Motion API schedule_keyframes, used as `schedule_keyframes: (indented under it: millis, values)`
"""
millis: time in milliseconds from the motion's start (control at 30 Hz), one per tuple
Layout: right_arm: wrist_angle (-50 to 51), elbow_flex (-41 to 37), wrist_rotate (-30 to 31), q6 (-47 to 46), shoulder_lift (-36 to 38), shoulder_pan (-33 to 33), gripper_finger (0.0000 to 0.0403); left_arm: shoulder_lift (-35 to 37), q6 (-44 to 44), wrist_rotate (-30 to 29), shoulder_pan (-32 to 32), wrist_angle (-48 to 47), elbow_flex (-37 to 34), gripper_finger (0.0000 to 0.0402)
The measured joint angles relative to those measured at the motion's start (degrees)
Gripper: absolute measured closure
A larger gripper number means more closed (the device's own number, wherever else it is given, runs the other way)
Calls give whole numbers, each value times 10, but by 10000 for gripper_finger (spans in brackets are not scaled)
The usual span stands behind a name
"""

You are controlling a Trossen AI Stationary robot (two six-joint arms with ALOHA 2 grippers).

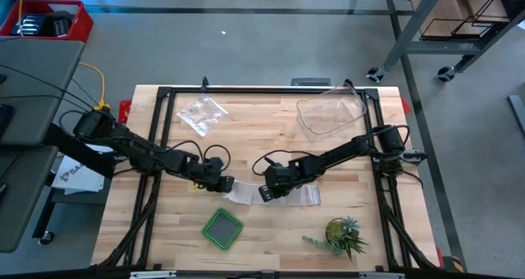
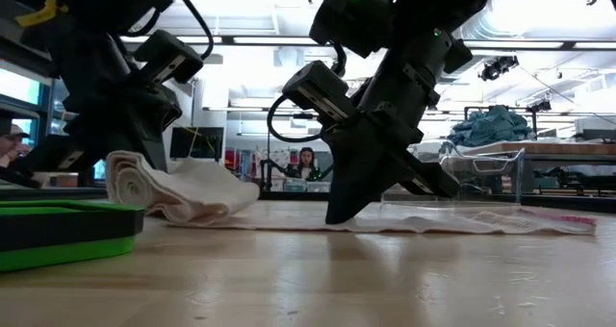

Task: Roll bandage
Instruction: Roll the white bandage

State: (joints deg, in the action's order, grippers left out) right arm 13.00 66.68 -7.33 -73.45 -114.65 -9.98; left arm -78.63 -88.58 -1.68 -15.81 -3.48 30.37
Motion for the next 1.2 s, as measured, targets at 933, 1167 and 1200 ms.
schedule_keyframes:
  millis: [933, 1167, 1200]
  values:
    - [-10, 0, 1, 4, -1, 2, 403, -38, -37, -31, -19, 94, 1, 256]
    - [-14, 0, 1, 2, -1, 2, 403, -55, -22, -33, -18, 142, 1, 256]
    - [-14, 0, 1, 2, -1, 2, 403, -50, -16, -33, -19, 137, 1, 256]
